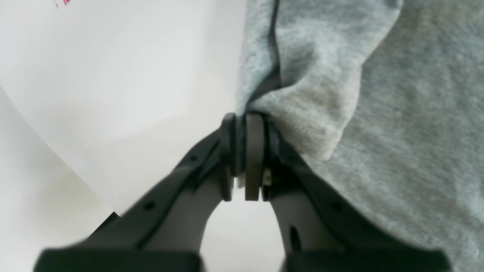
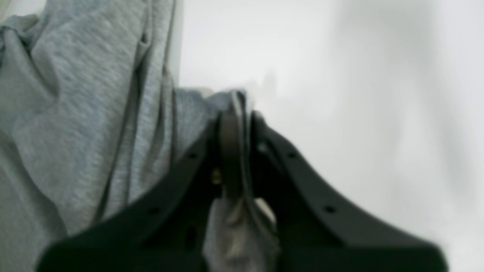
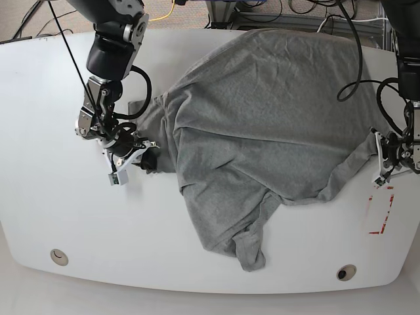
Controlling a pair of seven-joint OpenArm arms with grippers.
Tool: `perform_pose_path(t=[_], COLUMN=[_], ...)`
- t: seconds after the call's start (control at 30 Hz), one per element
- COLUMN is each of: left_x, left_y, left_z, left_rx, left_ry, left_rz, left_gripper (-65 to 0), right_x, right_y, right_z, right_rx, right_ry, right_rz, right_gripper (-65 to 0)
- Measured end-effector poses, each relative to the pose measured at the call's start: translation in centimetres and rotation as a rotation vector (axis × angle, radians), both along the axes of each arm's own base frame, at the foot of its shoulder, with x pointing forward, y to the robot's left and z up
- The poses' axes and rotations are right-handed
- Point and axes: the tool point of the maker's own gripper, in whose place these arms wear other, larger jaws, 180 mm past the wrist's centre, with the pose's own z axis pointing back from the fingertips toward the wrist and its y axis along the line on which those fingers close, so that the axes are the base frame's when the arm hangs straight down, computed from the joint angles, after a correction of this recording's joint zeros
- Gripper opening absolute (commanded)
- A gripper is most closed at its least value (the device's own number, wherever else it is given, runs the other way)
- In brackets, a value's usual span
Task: Layout the t-shirt on the table in an organized manner, then fold the t-shirt properly
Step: 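Drag the held hem with the right gripper toward the robot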
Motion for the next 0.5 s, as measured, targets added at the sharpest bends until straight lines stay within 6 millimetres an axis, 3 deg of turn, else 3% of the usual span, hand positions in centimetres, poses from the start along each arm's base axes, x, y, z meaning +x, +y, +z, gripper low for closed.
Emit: perform_pose_path(t=[0.2,0.37,0.5], left_x=[0.1,0.0,0.4], left_y=[0.0,0.0,-0.5], left_z=[0.0,0.0,0.0], left_rx=[0.001,0.001,-0.012], left_ry=[-0.001,0.0,-0.012], left_rz=[0.001,0.0,-0.006], left_gripper=[-61.4,-61.4,-61.4], right_x=[-1.4,-3.8,-6.7], right_y=[-1.2,-4.7,-8.7], right_z=[-0.1,0.2,0.3], right_rx=[-0.064,-0.143,-0.224], right_ry=[0.007,-0.003,0.043], right_rz=[0.029,-0.011,-0.073], right_gripper=[-65.0,-65.0,-65.0])
